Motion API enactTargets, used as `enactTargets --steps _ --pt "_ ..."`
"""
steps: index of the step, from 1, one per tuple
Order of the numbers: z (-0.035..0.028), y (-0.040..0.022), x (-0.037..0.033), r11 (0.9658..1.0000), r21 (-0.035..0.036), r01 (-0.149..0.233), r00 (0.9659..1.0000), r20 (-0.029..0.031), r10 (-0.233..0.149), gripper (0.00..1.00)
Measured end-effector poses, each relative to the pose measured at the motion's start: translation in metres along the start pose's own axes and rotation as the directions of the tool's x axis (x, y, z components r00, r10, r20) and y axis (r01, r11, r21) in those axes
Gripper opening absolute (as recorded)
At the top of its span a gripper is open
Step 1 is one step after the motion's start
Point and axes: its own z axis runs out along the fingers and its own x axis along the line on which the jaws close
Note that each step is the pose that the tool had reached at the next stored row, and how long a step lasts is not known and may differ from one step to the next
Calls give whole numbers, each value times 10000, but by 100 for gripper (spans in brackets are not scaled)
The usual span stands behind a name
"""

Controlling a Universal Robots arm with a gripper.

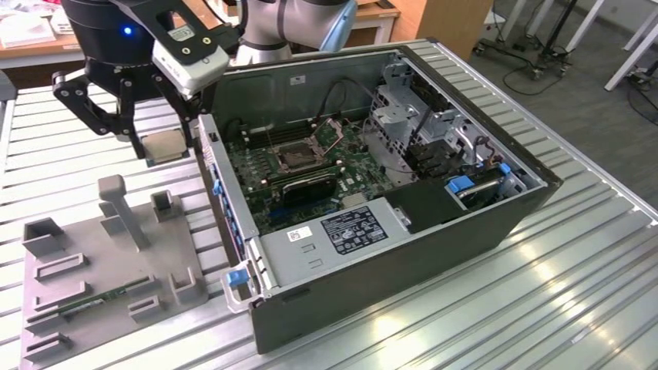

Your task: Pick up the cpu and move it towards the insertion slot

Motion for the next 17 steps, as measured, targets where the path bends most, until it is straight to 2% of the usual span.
enactTargets --steps 8,17 --pt "0 -1 -22 10000 0 1 10000 -1 -1 55" --pt "0 -4 -111 10000 0 0 10000 0 0 55"
